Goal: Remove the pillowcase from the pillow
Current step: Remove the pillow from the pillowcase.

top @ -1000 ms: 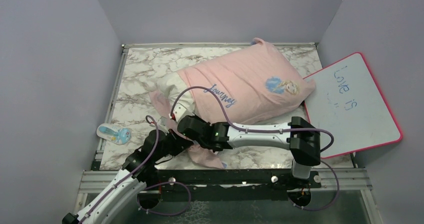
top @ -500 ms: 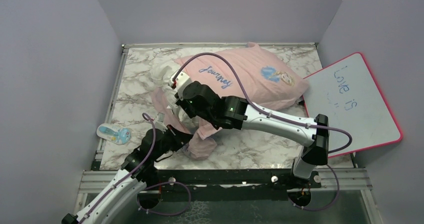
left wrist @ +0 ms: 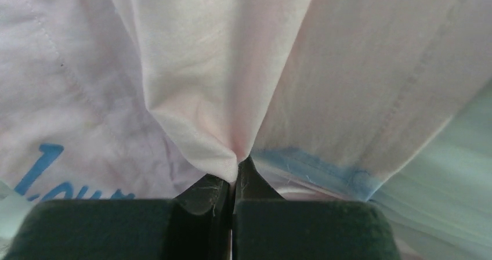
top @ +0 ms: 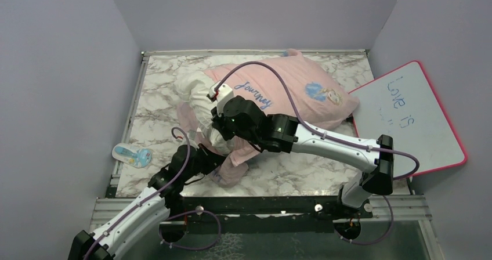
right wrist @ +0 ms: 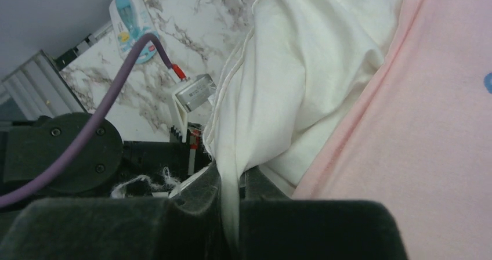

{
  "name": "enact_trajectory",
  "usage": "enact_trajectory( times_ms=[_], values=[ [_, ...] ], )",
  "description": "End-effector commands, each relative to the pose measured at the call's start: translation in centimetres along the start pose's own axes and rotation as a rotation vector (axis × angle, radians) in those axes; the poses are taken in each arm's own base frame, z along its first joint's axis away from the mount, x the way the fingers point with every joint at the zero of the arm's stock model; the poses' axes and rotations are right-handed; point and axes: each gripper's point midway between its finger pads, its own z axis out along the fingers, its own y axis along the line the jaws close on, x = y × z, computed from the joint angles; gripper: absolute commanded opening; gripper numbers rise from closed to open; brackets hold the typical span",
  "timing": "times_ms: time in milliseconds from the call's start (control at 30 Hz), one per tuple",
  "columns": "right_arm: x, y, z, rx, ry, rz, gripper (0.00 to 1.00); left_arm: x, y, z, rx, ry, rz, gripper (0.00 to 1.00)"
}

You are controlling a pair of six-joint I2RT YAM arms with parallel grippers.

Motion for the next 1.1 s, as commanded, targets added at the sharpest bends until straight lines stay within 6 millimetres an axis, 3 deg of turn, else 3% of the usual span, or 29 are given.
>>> enact_trajectory(
  times_ms=[0, 67, 133, 233, 300, 400, 500, 567, 667, 767, 833, 900, 1067],
  values=[
    [-19.6, 2.2, -8.7, -0.18, -0.546, 0.202, 0.01, 2.2, 5.1, 0.7, -0.134, 0.058, -0.002, 0.0],
    [-17.7, 2.4, -7.3, -0.172, -0.475, 0.17, 0.01, 2.2, 4.5, 0.7, -0.099, 0.056, 0.005, 0.0],
    [-14.4, 1.2, -5.1, -0.088, -0.393, 0.165, 0.01, 1.7, 2.5, 0.2, -0.025, 0.048, 0.019, 0.0],
    [-7.7, -0.5, -1.7, 0.033, -0.231, 0.113, 0.01, -0.3, -1.7, -1.7, 0.077, -0.015, 0.037, 0.29],
    [-3.8, -1.8, -0.4, 0.111, -0.15, 0.118, 0.01, -2.3, -3.6, -3.6, 0.093, -0.098, 0.062, 0.41],
    [-1.6, -2.2, -0.2, 0.128, -0.107, 0.153, 0.01, -5.4, -4.5, -6.7, 0.049, -0.244, 0.072, 0.54],
    [-0.9, 0.1, -0.2, -0.008, -0.103, 0.186, 0.04, -7.0, -5.3, -9.0, 0.045, -0.324, 0.056, 0.6],
    [-0.2, 1.5, -0.4, -0.098, -0.083, 0.177, 0.13, -7.6, -5.9, -9.9, 0.061, -0.349, 0.043, 0.61],
    [-0.1, 3.1, -2.0, -0.215, -0.051, 0.154, 0.34, -7.8, -6.8, -10.6, 0.074, -0.349, 0.039, 0.62],
    [-0.4, 3.5, -4.7, -0.275, -0.048, 0.181, 0.42, -7.9, -7.3, -10.8, 0.074, -0.343, 0.041, 0.63],
    [0.2, 3.2, -6.5, -0.294, -0.045, 0.214, 0.57, -8.2, -7.8, -10.9, 0.073, -0.347, 0.045, 0.64],
    [1.7, 2.5, -8.1, -0.289, -0.022, 0.258, 0.66, -8.4, -8.3, -10.9, 0.076, -0.349, 0.058, 0.68],
    [8.2, -0.4, -10.6, -0.187, 0.085, 0.398, 0.69, -7.4, -8.6, -9.7, 0.063, -0.269, 0.09, 0.73]
  ],
)
